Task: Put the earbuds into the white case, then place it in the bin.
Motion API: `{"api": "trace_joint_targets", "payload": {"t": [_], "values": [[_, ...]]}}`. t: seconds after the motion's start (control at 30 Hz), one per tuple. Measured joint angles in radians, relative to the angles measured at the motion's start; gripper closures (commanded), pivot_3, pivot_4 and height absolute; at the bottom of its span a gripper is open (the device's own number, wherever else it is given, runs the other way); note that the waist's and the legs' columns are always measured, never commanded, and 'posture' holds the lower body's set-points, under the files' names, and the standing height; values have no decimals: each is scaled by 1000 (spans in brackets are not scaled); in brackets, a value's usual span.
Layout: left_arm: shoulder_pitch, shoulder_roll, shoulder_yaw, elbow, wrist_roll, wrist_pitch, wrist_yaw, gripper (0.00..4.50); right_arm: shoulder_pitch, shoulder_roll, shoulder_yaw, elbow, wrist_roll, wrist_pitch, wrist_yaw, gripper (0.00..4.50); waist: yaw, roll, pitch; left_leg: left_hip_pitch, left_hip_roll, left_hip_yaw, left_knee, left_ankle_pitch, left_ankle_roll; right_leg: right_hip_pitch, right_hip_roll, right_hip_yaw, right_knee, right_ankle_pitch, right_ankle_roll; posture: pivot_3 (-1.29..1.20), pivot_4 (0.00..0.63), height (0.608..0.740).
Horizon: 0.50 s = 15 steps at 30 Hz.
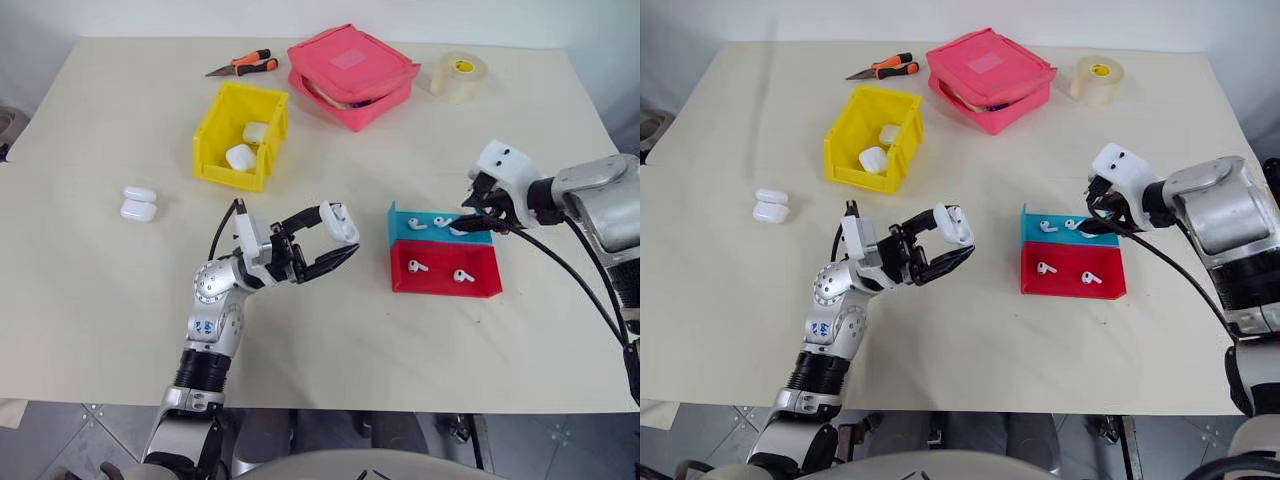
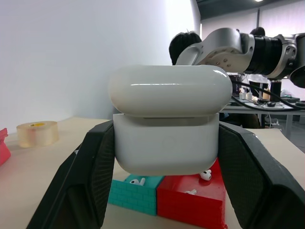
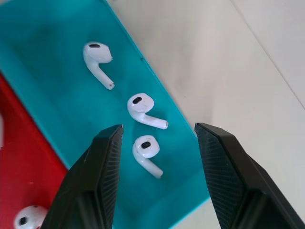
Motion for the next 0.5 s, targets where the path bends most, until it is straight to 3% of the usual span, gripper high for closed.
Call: {"api": "trace_joint_targets", "payload": {"t": [0.5], "values": [[-8, -7, 0, 2, 3, -5, 4, 1705, -87, 47, 57, 101, -131, 17, 138, 1998, -2, 0, 0, 0, 1, 0, 0, 0, 0, 0, 0, -1, 0, 0, 0, 0, 150, 740]]}}
